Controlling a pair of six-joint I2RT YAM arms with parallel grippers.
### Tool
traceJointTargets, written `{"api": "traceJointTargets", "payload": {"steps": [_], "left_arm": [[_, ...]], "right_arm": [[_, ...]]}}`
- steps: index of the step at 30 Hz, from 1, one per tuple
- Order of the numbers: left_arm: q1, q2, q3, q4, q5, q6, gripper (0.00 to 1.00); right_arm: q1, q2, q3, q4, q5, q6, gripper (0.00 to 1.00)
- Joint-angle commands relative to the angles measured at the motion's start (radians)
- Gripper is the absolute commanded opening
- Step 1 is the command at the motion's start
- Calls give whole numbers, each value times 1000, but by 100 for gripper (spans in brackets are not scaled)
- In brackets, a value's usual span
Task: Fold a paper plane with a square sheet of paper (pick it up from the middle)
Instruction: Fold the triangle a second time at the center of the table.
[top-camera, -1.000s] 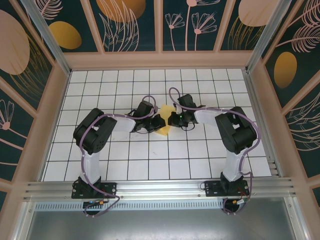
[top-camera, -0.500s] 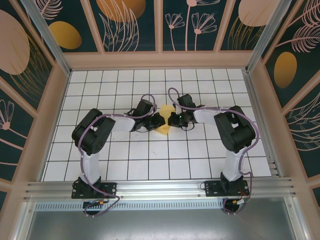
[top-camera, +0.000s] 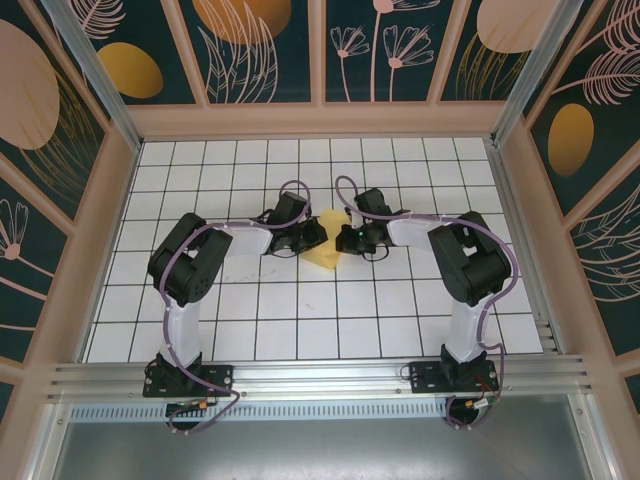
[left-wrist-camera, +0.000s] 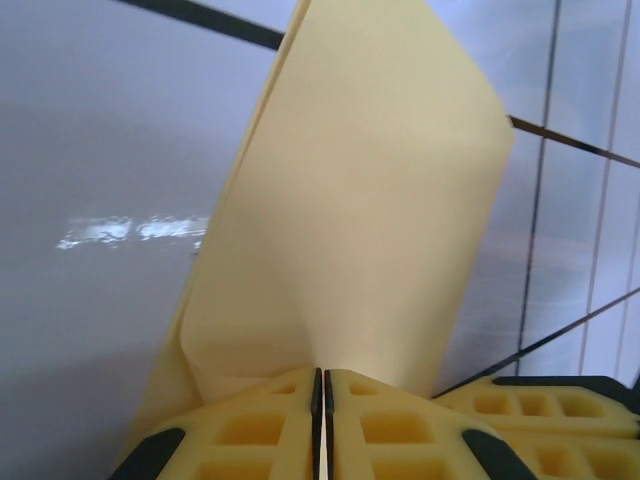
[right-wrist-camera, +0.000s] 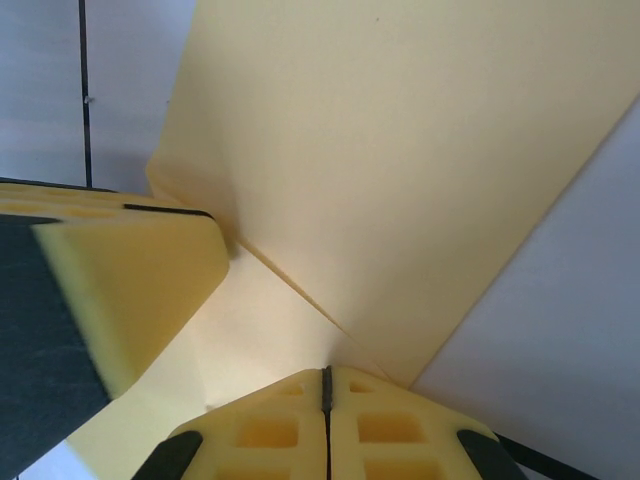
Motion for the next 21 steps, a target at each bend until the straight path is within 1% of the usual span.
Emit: {"api": "traceJointTargets", "payload": {"steps": [1, 6, 12, 17, 18, 21], "left_arm": [[8, 28, 24, -73, -42, 35, 12], [8, 31, 12, -95, -69, 41, 11], [9, 36, -4, -96, -69, 37, 10], [8, 39, -8, -98, -71, 36, 10], [8, 39, -9, -99, -71, 34, 10], [7, 39, -13, -98, -72, 32, 10]], "right_arm": [[2, 44, -5, -44, 43, -17, 5], [2, 7, 9, -26, 11, -23, 6], [13, -86, 29, -13, -95, -37, 7], [29, -111, -3, -26, -107, -42, 7], [48, -111, -11, -27, -109, -39, 7], [63, -110, -26, -27, -118, -38, 7]]}}
